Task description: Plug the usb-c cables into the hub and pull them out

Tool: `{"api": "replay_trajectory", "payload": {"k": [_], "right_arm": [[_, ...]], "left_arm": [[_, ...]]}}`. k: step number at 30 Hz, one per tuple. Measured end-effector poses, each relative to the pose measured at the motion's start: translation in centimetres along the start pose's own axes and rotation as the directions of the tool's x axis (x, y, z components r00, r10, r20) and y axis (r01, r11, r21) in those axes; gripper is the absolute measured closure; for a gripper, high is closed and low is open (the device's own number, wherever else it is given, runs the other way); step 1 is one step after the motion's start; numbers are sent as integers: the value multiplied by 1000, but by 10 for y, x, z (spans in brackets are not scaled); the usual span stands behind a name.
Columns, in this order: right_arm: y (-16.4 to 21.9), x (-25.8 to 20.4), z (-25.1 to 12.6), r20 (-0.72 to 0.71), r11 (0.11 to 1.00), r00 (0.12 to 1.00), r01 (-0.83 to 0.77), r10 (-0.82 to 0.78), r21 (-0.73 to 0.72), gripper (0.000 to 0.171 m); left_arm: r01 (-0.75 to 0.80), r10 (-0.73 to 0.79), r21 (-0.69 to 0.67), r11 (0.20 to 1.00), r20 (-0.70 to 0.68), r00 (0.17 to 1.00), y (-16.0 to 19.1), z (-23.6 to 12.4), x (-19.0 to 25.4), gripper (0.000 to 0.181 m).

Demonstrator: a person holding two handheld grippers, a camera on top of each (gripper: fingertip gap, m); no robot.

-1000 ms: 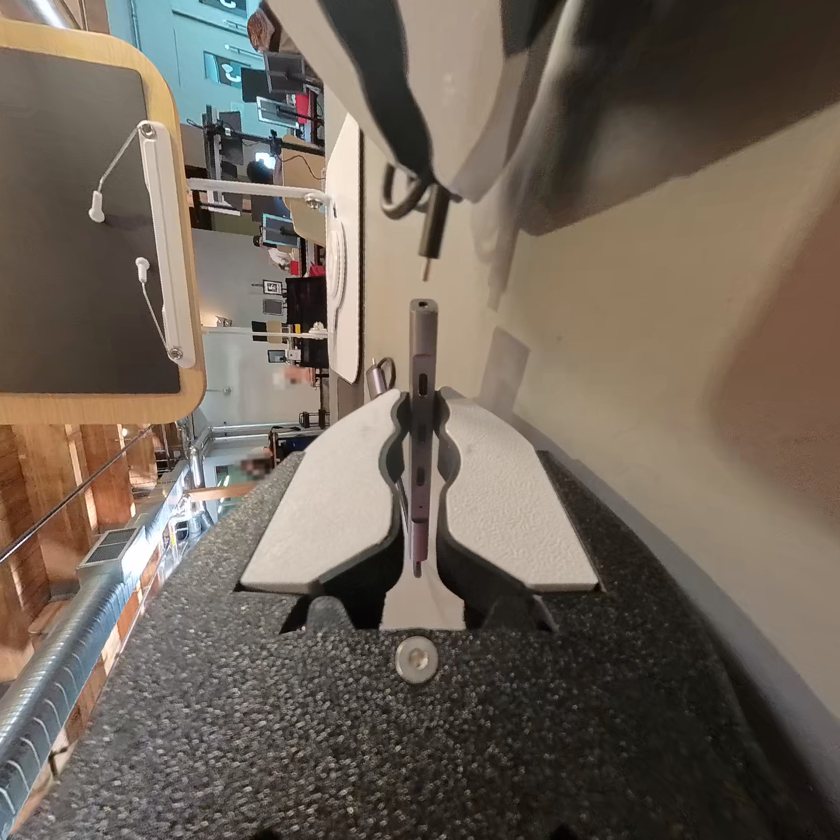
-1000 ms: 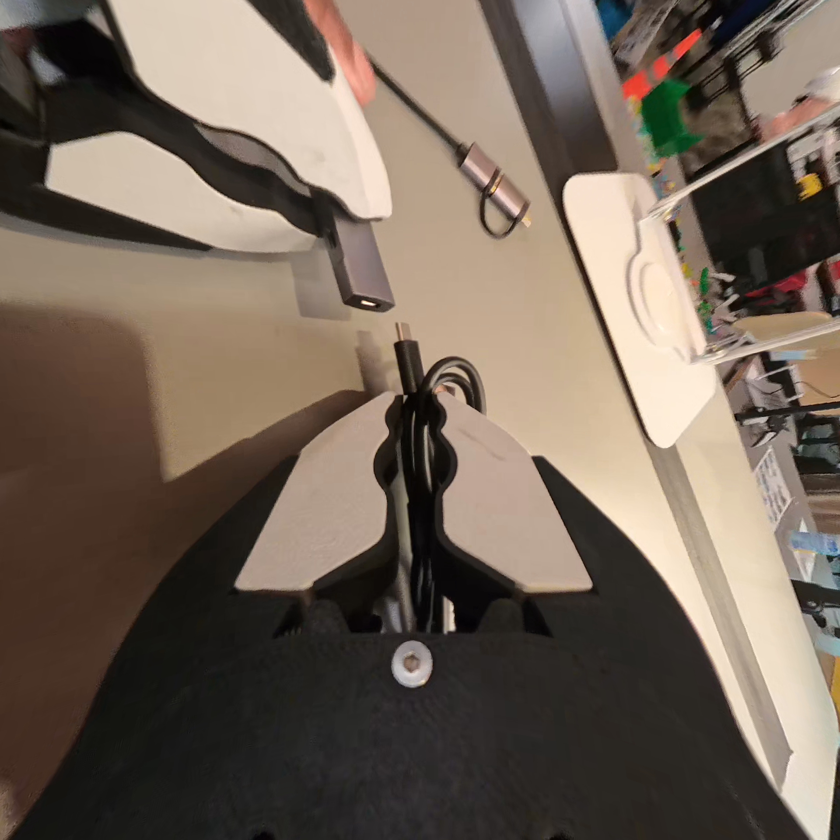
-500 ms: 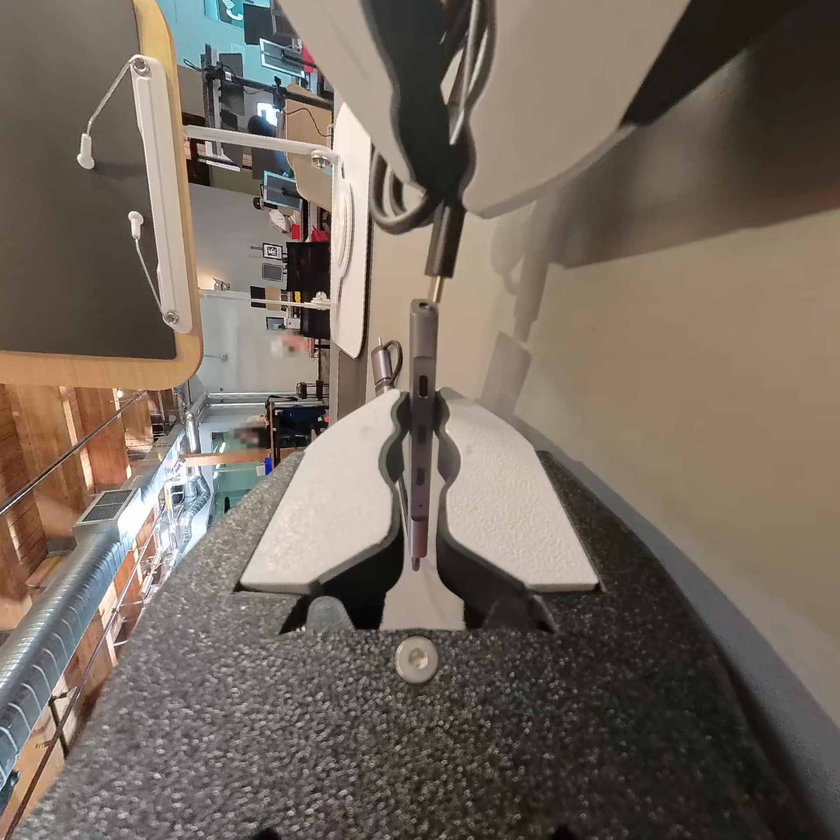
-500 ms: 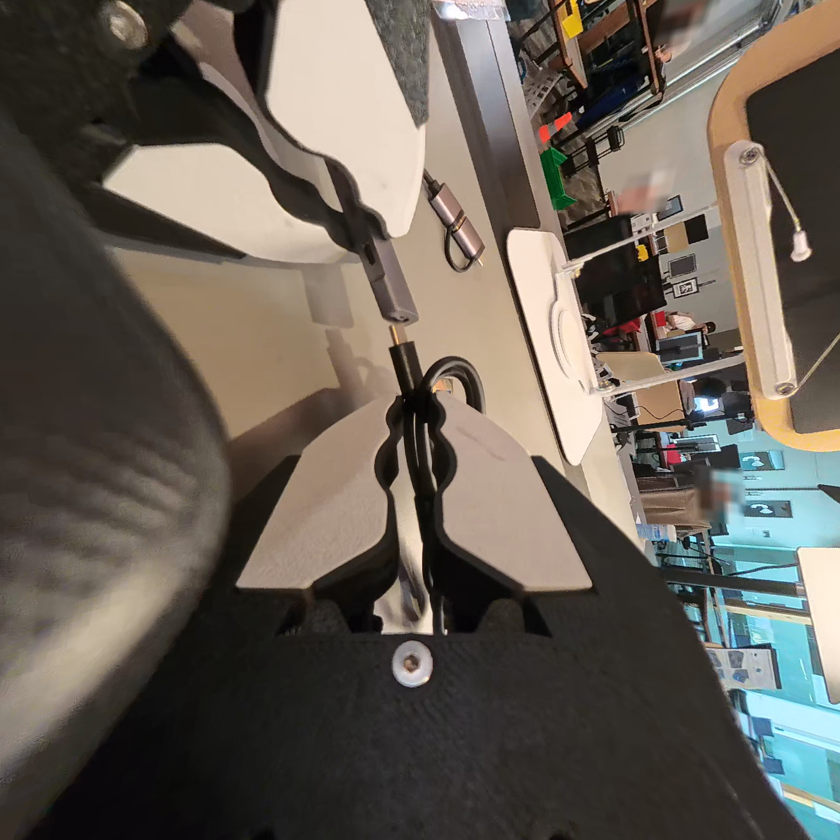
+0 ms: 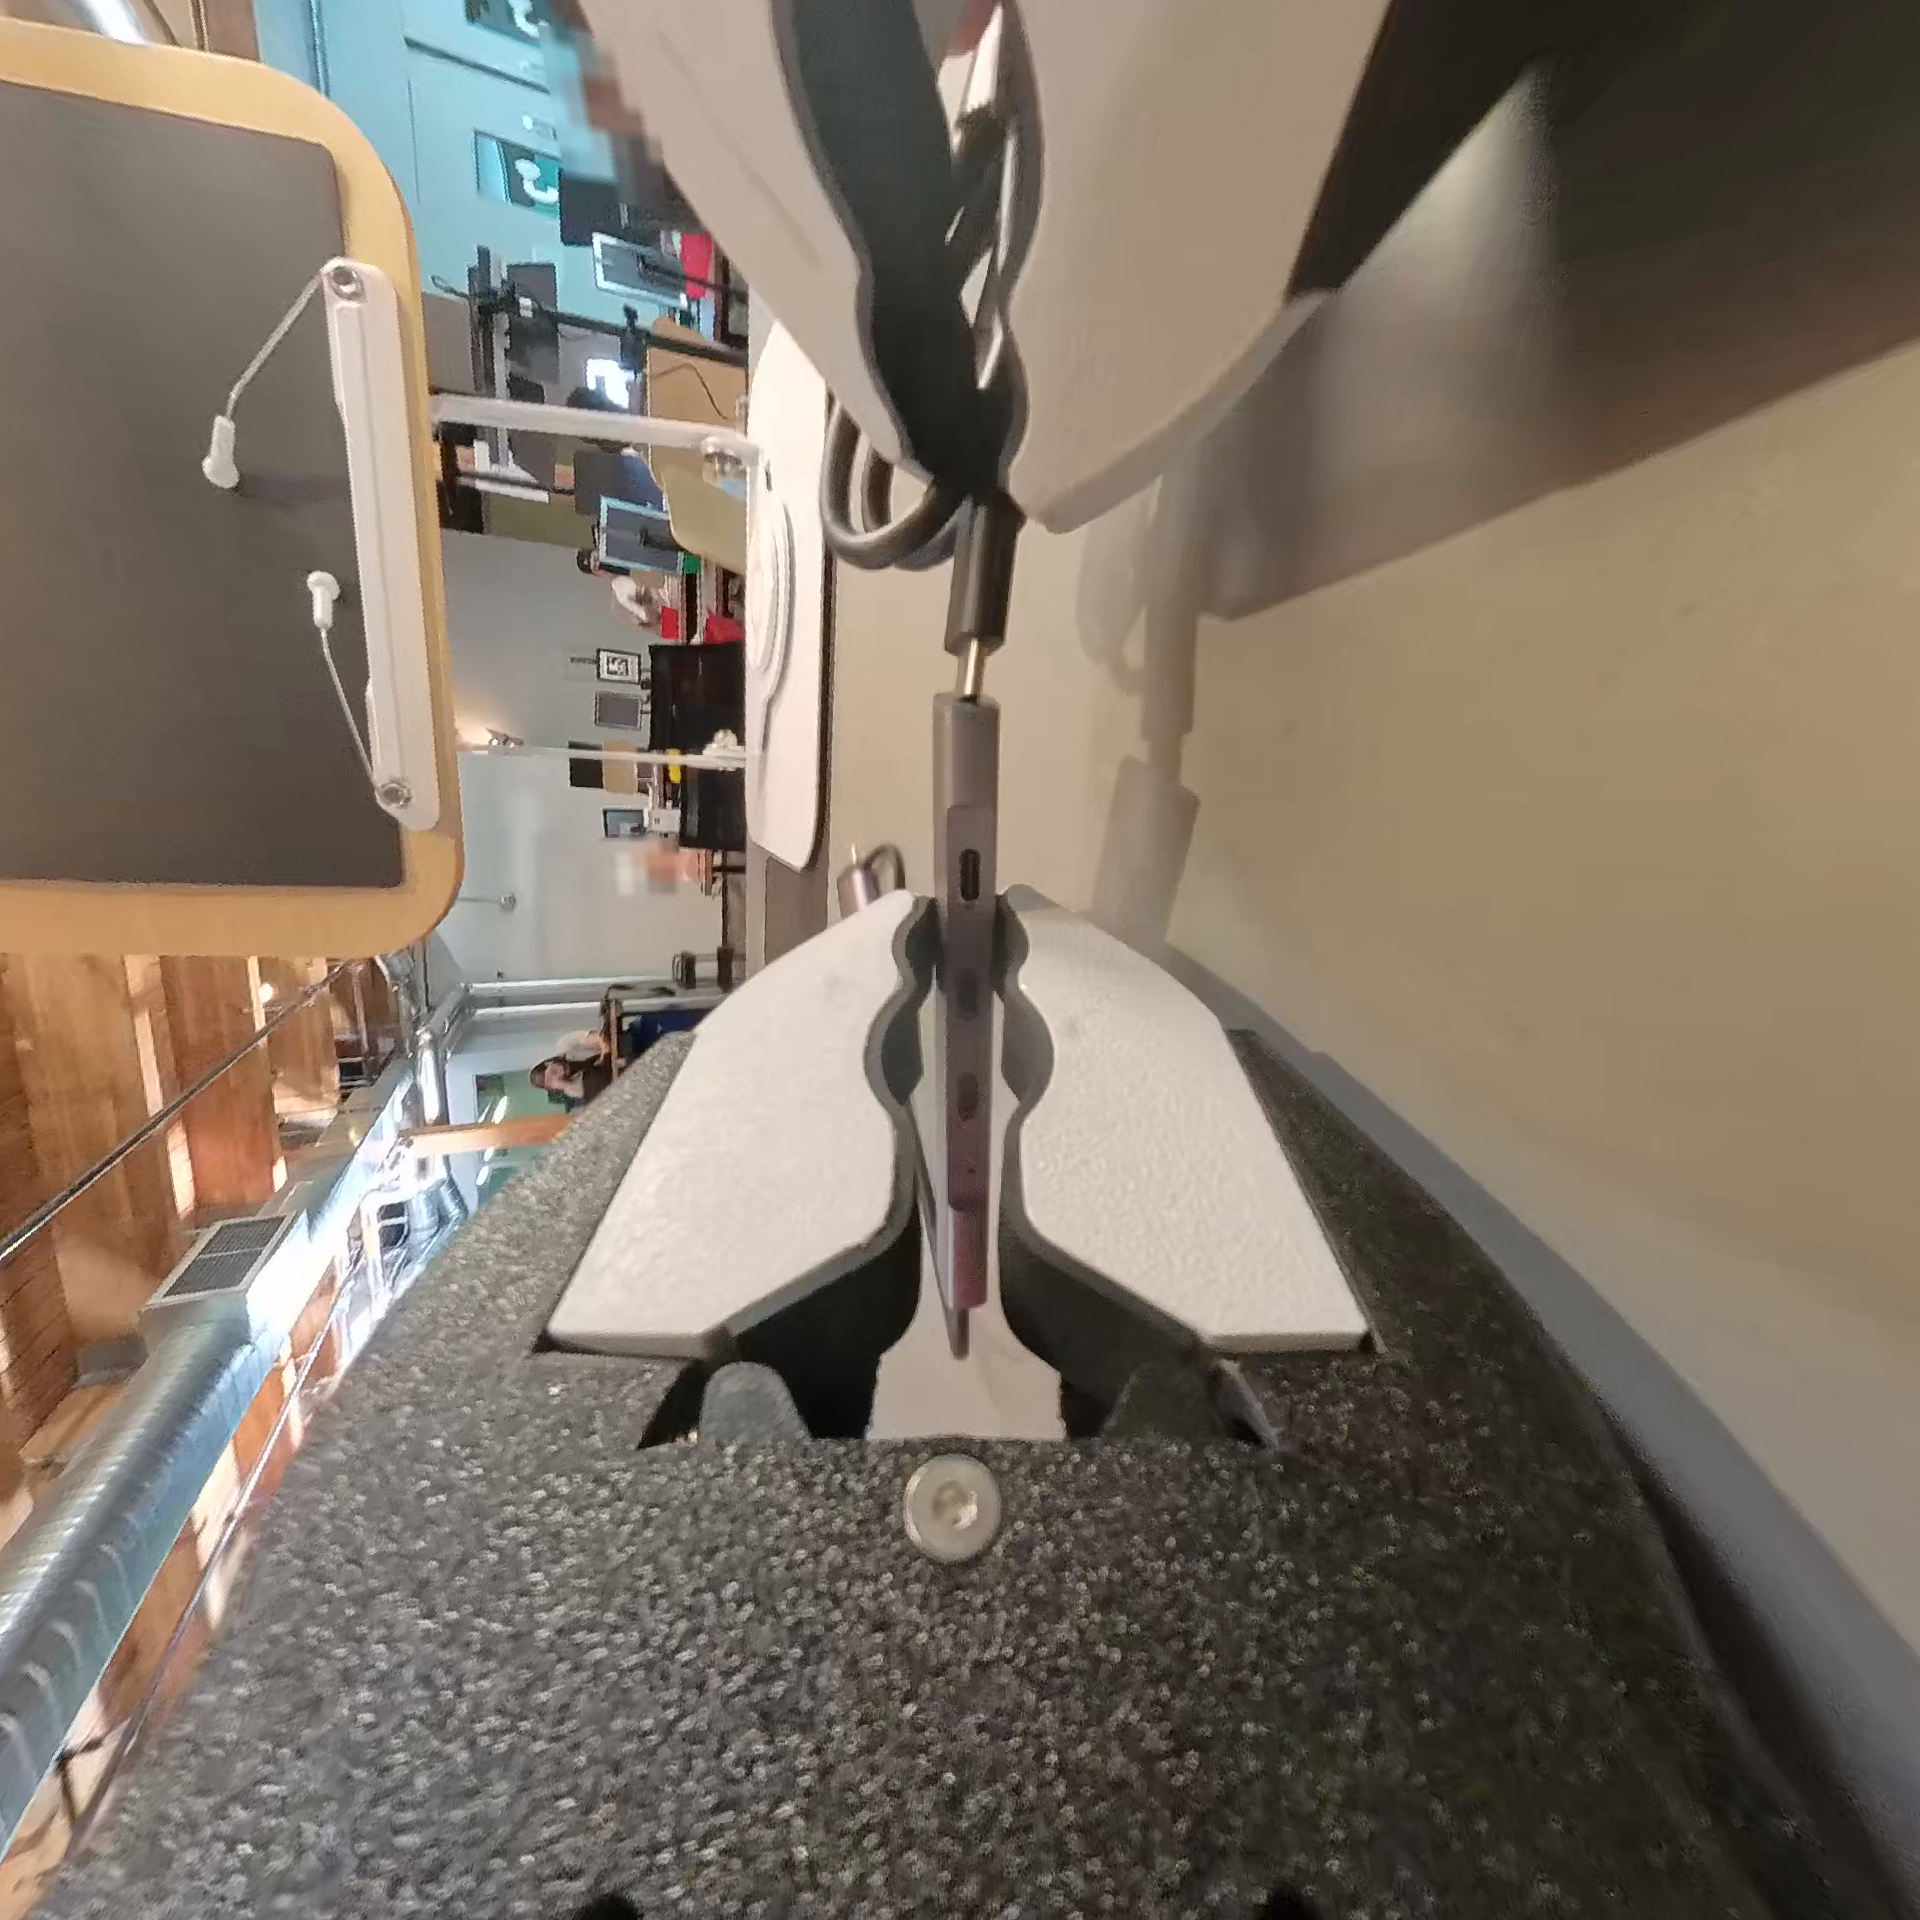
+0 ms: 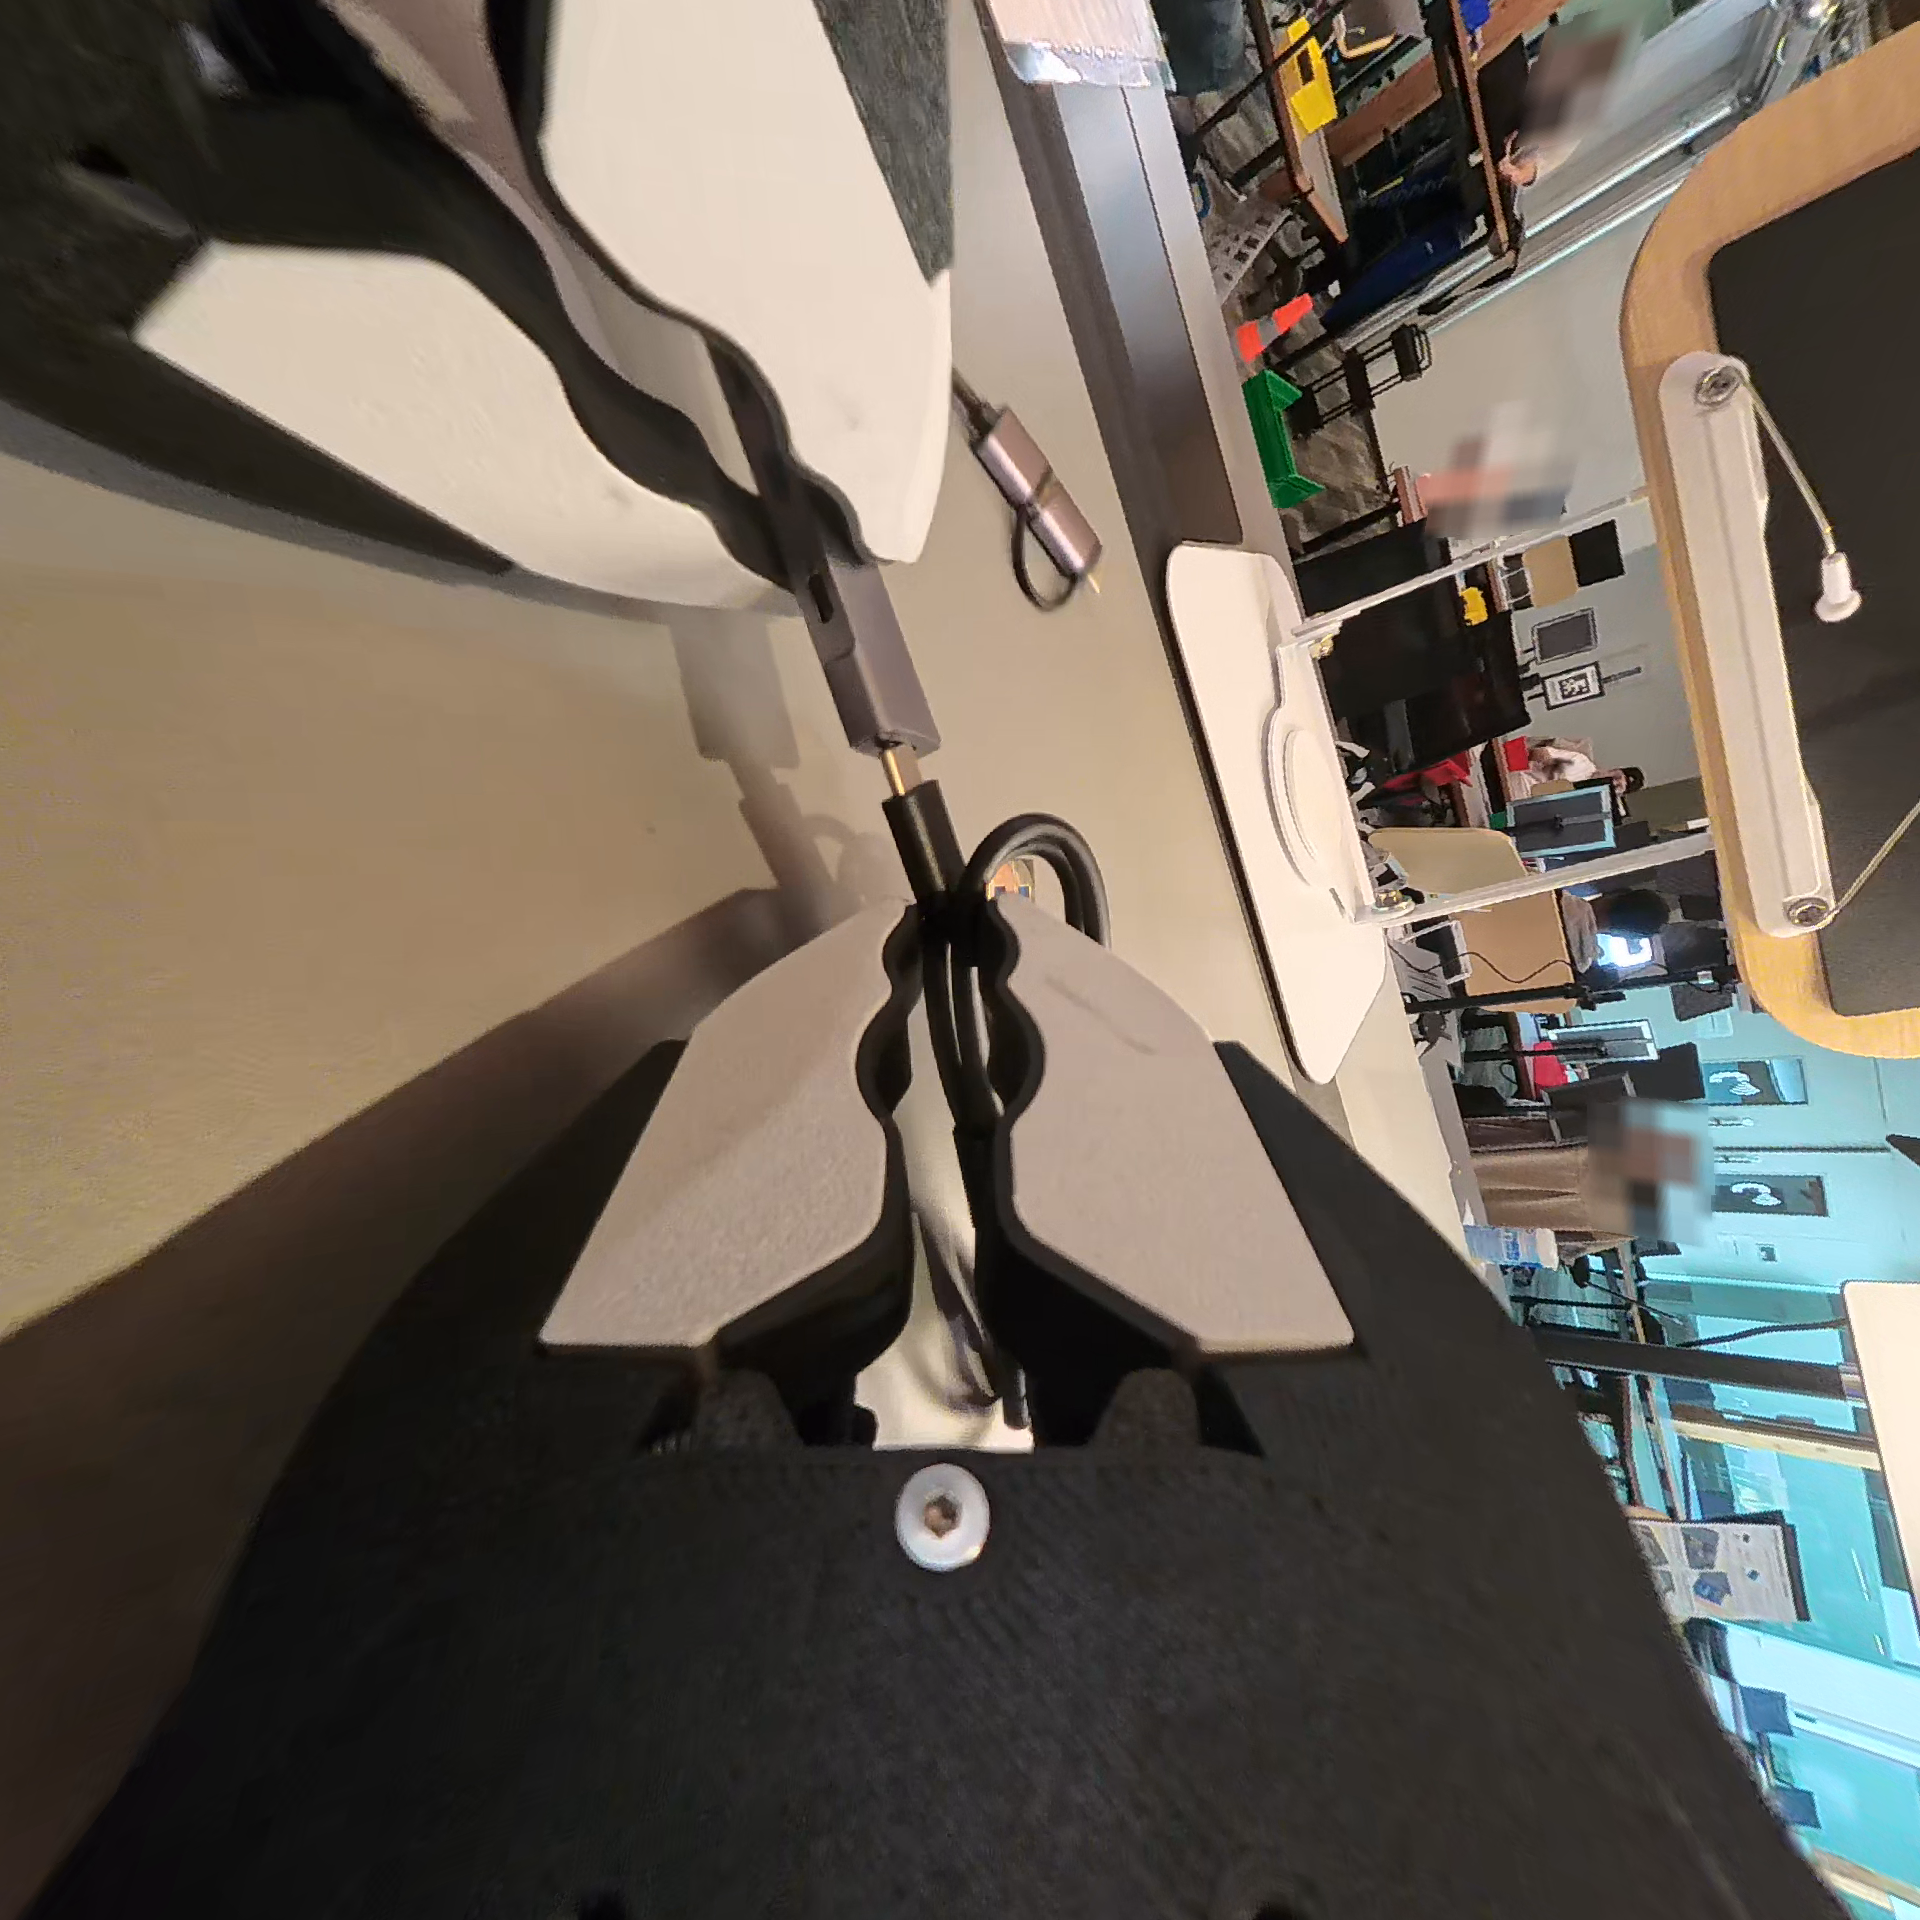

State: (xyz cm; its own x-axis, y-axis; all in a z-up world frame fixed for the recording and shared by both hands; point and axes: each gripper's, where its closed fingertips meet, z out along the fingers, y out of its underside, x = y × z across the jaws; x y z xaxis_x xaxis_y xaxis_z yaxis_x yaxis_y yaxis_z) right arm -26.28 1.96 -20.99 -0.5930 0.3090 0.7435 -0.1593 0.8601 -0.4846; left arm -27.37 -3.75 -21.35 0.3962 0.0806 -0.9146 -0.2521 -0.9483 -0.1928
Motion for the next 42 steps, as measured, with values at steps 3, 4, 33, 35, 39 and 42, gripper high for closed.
{"api": "replay_trajectory", "payload": {"k": [3,4,33,35,39,42], "right_arm": [[3,2,1,-4,1000,1000,-5,5,-8,161],[4,2,1,-5,1000,1000,-5,5,-11,161],[-10,-20,-13,110,988,984,133,-142,80,162],[-13,-20,-14,104,989,986,125,-133,75,162],[-11,-19,-11,99,995,991,88,-91,38,162],[-9,-18,-10,86,997,993,80,-81,13,162]], "left_arm": [[15,-14,44,999,-16,1000,-5,-3,2,170],[25,-24,61,998,-24,999,-7,-4,3,170],[-108,110,71,992,-18,994,-5,-7,5,171],[-95,97,80,992,-21,995,-5,-8,5,171],[-104,105,64,993,-11,994,-5,-7,4,171],[-96,96,62,993,-10,995,-6,-6,3,171]]}}
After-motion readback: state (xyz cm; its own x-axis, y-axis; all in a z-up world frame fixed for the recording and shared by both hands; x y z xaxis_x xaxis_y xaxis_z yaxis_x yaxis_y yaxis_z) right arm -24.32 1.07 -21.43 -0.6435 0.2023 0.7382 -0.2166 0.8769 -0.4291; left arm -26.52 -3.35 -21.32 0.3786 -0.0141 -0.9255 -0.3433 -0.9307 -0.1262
